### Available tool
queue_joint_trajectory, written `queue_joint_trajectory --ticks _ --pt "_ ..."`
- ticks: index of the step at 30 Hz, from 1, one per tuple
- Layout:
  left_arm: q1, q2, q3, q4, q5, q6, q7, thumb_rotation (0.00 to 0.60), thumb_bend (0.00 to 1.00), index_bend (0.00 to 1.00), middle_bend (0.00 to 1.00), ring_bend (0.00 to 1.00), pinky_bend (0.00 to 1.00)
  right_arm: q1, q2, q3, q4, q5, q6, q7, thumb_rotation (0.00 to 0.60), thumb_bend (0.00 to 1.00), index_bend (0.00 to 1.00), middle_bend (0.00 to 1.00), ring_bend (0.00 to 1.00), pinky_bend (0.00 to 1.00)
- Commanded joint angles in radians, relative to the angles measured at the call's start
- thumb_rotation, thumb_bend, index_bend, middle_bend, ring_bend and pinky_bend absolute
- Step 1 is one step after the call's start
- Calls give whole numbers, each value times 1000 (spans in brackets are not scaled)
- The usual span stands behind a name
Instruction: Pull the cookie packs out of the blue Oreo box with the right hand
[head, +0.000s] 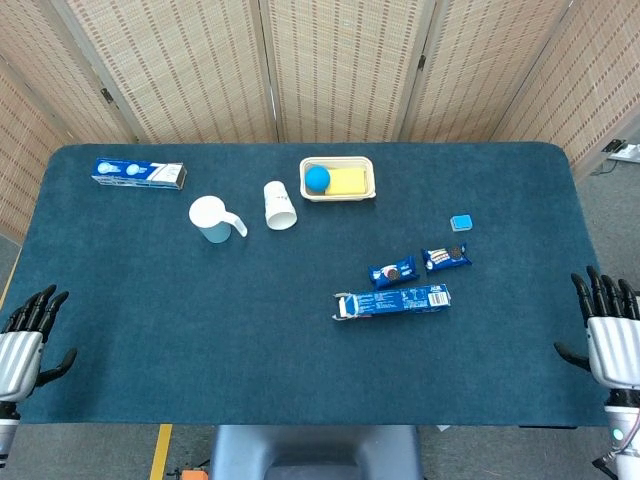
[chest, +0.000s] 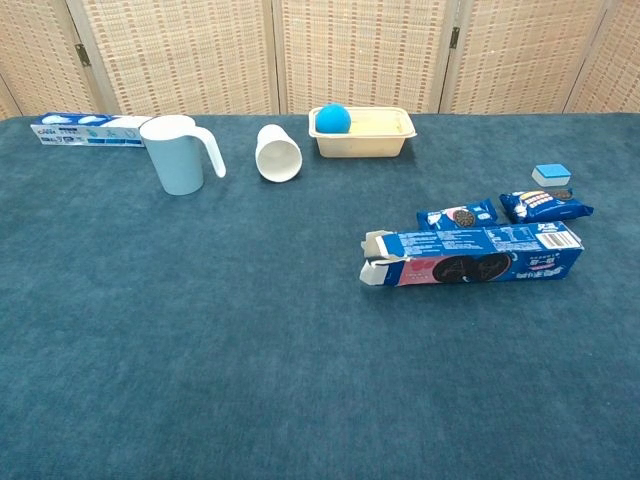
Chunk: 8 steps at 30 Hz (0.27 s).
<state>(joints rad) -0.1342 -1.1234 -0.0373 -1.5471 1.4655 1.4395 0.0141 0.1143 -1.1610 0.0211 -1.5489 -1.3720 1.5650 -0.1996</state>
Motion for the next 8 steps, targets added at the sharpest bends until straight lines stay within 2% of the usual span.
queue_joint_trajectory --ticks 1,8 --pt "4 -5 2 -6 11 10 9 600 365 17 14 53 166 -34 0 -11 -4 -54 43 33 600 127 0 0 0 0" --pt "1 -10 2 -9 0 -6 41 600 364 17 14 53 164 -40 10 -2 -2 -58 17 47 600 127 0 0 0 0"
